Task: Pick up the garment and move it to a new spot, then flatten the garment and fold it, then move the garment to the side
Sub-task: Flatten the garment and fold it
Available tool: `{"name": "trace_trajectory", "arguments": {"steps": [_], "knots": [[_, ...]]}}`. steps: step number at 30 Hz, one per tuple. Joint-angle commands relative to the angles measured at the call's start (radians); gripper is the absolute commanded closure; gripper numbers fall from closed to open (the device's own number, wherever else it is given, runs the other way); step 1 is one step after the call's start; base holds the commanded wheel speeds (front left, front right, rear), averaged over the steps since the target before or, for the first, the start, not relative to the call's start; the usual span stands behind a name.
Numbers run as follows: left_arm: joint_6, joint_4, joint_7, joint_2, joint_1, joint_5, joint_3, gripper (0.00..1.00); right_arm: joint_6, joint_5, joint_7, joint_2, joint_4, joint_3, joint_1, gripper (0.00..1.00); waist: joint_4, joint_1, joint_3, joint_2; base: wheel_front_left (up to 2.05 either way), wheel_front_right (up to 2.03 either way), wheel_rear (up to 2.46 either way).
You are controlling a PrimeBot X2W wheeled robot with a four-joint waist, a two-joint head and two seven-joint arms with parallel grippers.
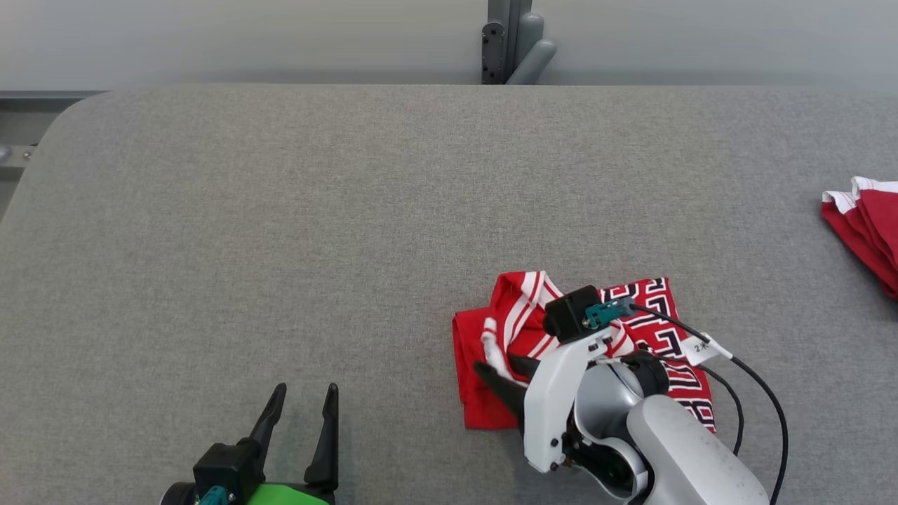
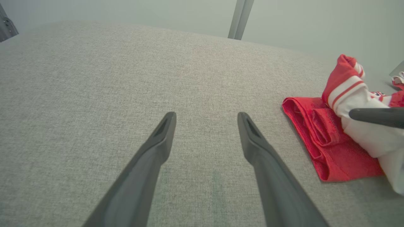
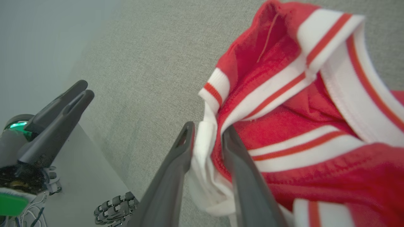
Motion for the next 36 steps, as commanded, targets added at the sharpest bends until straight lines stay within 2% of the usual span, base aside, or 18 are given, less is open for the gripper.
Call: {"name": "trace_trajectory", "arguments": {"steps": [1,5,9,13,17,22,24,26,30,36], "knots": [[-0.002,0.005,-0.003,0.002,-0.014,0.007,0.006,0.0,0.0,0.009,-0.01,0.0,-0.001,0.012,-0.003,0.0,0.001,0.0,-0.003,0.0,0.0,0.0,0.0],[-0.004,0.012,-0.003,0.002,0.007,0.013,0.017,0.0,0.0,0.042,-0.056,-0.006,-0.067,0.036,0.021,0.0,0.003,0.0,-0.022,0.0,0.0,0.0,0.0],[-0.003,0.007,-0.003,0.002,0.034,0.017,0.043,0.0,0.0,0.078,-0.137,-0.034,-0.214,-0.011,0.081,0.0,-0.004,0.0,-0.052,0.0,0.0,0.0,0.0],[0.0,0.0,-0.003,0.002,0.065,0.015,0.067,0.0,0.0,0.058,-0.203,-0.097,-0.344,-0.101,0.168,0.0,-0.024,0.0,-0.084,0.0,0.0,0.0,0.0],[0.005,-0.008,-0.003,0.002,0.086,0.009,0.074,0.0,0.0,0.057,-0.28,-0.136,-0.398,-0.248,0.253,0.0,-0.04,0.0,-0.11,0.0,0.0,0.0,0.0],[0.006,-0.012,-0.003,0.002,0.099,0.004,0.067,0.0,0.0,-0.006,-0.411,-0.151,-0.33,-0.439,0.349,0.0,-0.046,0.0,-0.134,0.0,0.0,0.0,0.0],[0.006,-0.015,-0.003,0.002,0.1,0.005,0.067,0.0,0.0,-0.068,-0.476,-0.17,-0.287,-0.494,0.375,0.0,-0.048,0.0,-0.137,0.0,0.0,0.0,0.0],[0.006,-0.019,-0.003,0.002,0.1,0.01,0.07,0.0,0.0,-0.103,-0.547,-0.156,-0.235,-0.537,0.396,0.0,-0.05,0.0,-0.14,0.0,0.0,0.0,0.0],[0.004,-0.017,-0.003,0.002,0.097,0.013,0.071,0.0,0.0,-0.186,-0.676,-0.158,-0.122,-0.583,0.415,0.0,-0.051,0.0,-0.144,0.0,0.0,0.0,0.0],[0.007,-0.019,-0.003,0.002,0.095,0.004,0.063,0.0,0.0,-0.218,-0.723,-0.125,0.01,-0.605,0.412,0.0,-0.051,0.0,-0.147,0.0,0.0,0.0,0.0]]}}
